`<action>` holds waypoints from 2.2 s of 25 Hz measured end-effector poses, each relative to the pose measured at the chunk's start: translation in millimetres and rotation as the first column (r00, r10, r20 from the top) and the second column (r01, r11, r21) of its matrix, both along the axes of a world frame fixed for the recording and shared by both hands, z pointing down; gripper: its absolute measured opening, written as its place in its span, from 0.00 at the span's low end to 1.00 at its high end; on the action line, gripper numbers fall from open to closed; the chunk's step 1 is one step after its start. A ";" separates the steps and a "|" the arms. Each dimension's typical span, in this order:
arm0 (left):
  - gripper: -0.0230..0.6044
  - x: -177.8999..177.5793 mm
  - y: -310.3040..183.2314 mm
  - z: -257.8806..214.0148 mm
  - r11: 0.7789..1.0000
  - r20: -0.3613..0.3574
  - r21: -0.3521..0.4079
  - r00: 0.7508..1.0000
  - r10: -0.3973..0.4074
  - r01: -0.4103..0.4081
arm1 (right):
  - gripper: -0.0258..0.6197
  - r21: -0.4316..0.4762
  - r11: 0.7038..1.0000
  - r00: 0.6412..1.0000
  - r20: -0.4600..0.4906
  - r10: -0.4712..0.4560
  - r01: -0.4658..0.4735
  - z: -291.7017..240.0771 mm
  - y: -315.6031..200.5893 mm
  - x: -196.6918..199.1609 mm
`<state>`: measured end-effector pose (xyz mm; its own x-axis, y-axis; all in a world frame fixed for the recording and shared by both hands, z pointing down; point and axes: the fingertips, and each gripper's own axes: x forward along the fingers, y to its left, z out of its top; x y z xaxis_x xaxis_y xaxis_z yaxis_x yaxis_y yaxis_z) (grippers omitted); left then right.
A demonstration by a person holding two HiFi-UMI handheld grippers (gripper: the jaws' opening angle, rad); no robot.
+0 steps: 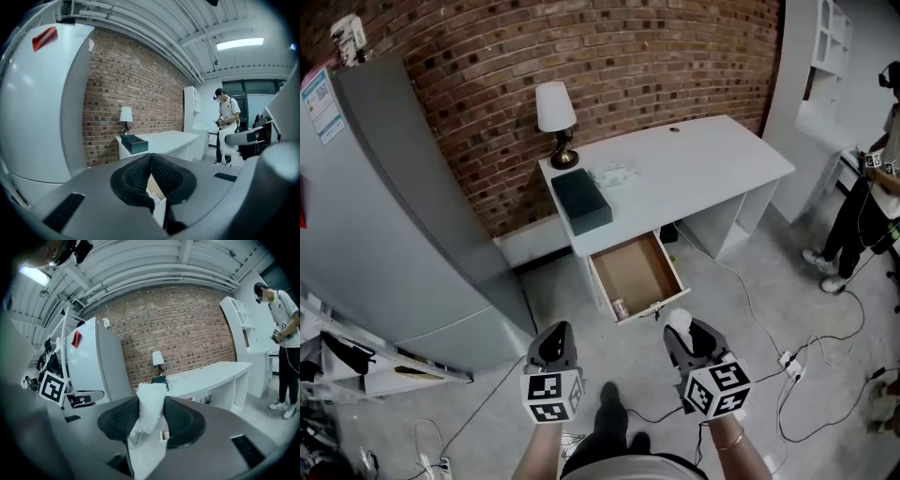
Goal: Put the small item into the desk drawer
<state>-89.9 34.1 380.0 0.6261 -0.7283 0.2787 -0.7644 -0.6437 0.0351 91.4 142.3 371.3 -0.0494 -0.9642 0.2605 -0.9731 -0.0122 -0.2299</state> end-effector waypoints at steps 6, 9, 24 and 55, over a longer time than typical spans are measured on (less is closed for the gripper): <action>0.07 10.0 -86.3 16.3 0.999 -0.014 -0.034 1.000 0.009 -0.009 | 0.30 -0.035 0.999 1.000 -0.003 0.004 -0.004 13.5 -88.4 7.1; 0.07 12.8 -122.8 21.9 0.999 -0.019 -0.044 1.000 0.020 -0.021 | 0.30 -0.050 0.999 1.000 -0.014 0.008 -0.009 18.8 -124.7 7.7; 0.07 9.7 -207.8 43.4 0.996 -0.028 -0.082 0.999 0.017 -0.019 | 0.30 -0.134 0.991 1.000 -0.024 0.018 -0.021 55.2 -213.8 14.0; 0.07 29.1 -282.6 162.7 0.883 0.118 -0.220 0.910 -0.398 0.415 | 0.30 -0.575 0.759 0.935 0.032 -0.353 0.306 335.2 -392.0 90.0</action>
<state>-60.8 -248.6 542.7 0.2627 -0.8229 0.5037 -0.9631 -0.2554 0.0851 181.4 -249.7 706.4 -0.2946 -0.5715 0.7659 -0.9548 0.2084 -0.2118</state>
